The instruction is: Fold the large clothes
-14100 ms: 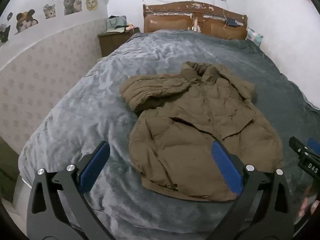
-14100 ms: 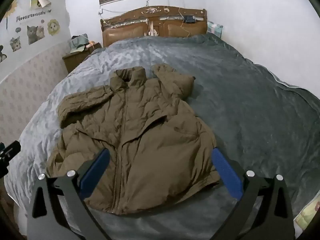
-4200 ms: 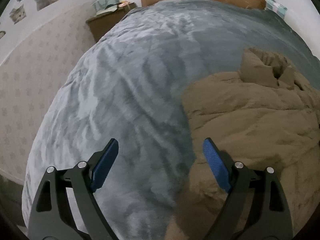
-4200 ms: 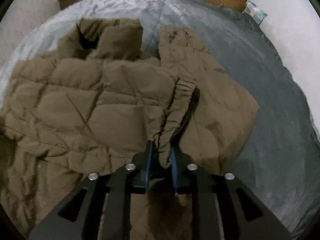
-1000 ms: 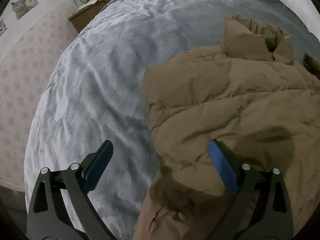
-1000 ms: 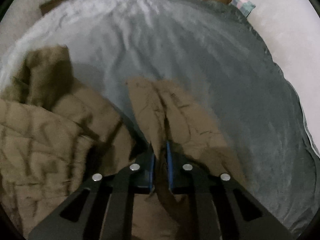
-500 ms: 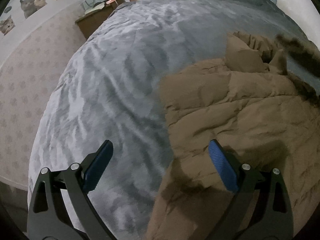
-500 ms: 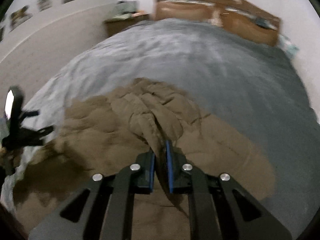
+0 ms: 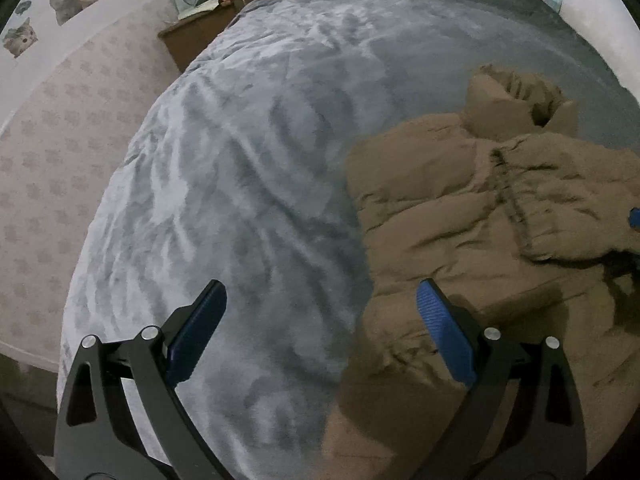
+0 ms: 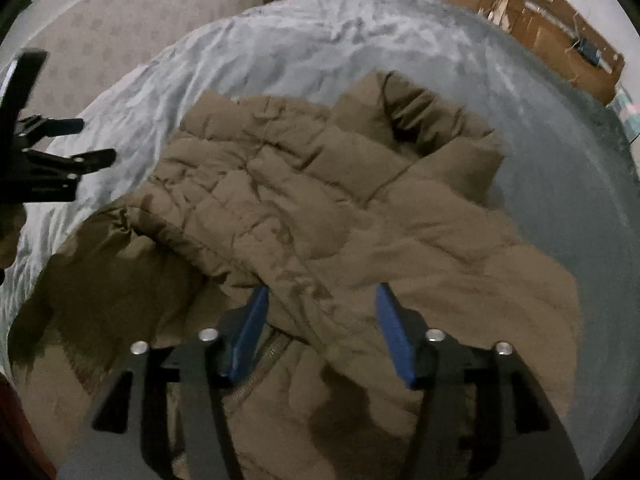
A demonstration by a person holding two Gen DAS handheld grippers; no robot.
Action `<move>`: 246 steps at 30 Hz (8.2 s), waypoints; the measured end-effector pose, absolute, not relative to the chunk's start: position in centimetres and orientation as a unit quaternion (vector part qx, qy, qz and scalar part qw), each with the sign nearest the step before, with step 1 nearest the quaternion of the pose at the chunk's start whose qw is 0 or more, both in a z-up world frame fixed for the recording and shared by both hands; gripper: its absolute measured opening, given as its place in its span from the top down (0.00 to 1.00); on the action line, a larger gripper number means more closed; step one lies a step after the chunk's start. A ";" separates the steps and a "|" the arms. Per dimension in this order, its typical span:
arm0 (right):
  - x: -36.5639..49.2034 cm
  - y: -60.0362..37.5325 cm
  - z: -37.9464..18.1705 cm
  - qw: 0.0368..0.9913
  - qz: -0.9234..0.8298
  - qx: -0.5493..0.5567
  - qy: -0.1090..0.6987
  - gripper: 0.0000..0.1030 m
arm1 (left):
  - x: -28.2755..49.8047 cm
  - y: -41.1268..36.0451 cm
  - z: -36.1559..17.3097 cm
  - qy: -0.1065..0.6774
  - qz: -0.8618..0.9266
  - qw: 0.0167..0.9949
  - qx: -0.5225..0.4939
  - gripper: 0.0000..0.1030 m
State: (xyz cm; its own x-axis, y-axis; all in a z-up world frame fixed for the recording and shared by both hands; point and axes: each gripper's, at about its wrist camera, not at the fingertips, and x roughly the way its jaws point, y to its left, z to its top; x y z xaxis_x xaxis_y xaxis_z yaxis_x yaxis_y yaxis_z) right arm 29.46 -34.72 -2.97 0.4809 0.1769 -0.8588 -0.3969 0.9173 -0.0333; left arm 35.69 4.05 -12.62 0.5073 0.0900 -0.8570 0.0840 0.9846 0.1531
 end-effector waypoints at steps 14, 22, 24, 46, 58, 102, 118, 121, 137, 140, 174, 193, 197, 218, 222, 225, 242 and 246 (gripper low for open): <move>30.3 -53.9 -2.1 0.852 -0.036 0.040 0.520 0.29 | 38.8 -8.1 -12.8 0.520 -0.103 0.846 0.064 0.08; 31.8 -55.7 -8.2 0.809 0.013 0.181 0.559 0.34 | 40.0 -9.3 -16.1 0.571 -0.133 0.810 0.012 0.40; 31.8 -55.0 -8.6 0.812 0.015 0.176 0.556 0.50 | 39.9 -9.1 -16.4 0.574 -0.129 0.809 0.010 0.47; 32.8 -40.7 -5.4 0.848 0.097 0.043 0.520 0.83 | 37.0 2.3 -13.3 0.539 -0.064 0.839 0.021 0.97; 31.0 -40.7 -5.5 0.849 0.105 -0.018 0.518 0.48 | 36.0 4.9 -14.1 0.542 -0.036 0.840 0.006 0.71; 35.1 -44.4 -14.6 0.844 0.020 0.033 0.535 0.85 | 43.3 -3.3 -20.7 0.562 -0.023 0.818 0.118 1.00; 34.6 -43.3 -14.4 0.844 0.005 0.032 0.536 0.84 | 41.9 0.1 -20.1 0.571 -0.035 0.816 0.083 1.00; 33.7 -43.5 -13.7 0.846 0.004 0.036 0.532 0.81 | 41.1 0.7 -19.7 0.562 -0.029 0.823 0.073 1.00; 22.8 -44.4 -7.6 0.894 -0.018 0.000 0.448 0.23 | 29.4 2.8 -14.2 0.478 -0.043 0.872 0.100 0.07; 21.0 -43.8 -6.8 0.896 -0.015 -0.003 0.445 0.22 | 27.1 3.1 -13.5 0.474 -0.034 0.874 0.101 0.07; 2.0 -47.1 -6.3 0.914 -0.075 0.089 0.389 0.10 | 9.8 5.2 -10.9 0.431 -0.053 0.900 0.014 0.04; -3.1 -49.5 -6.8 0.911 -0.072 0.098 0.393 0.10 | 6.9 7.4 -14.0 0.487 -0.034 0.873 0.000 0.08; -3.6 -49.2 -7.3 0.911 -0.085 0.078 0.397 0.10 | 6.3 7.4 -14.9 0.495 -0.034 0.868 -0.005 0.08; -5.3 -50.9 -9.8 0.903 -0.086 0.108 0.407 0.10 | 6.1 5.2 -18.2 0.507 -0.072 0.859 -0.025 0.49; -5.3 -51.2 -10.8 0.899 -0.078 0.122 0.413 0.10 | 6.2 4.9 -18.1 0.505 -0.073 0.860 -0.013 0.55; -5.1 -51.2 -11.4 0.895 -0.072 0.120 0.424 0.11 | 6.4 5.2 -18.1 0.508 -0.075 0.858 -0.016 0.55; -4.1 -48.3 -12.7 0.896 -0.068 0.059 0.435 0.48 | 6.2 5.2 -18.4 0.500 -0.053 0.864 -0.004 0.45; -4.2 -47.8 -12.7 0.900 -0.071 0.053 0.428 0.60 | 5.8 5.5 -18.3 0.493 -0.040 0.869 -0.010 0.39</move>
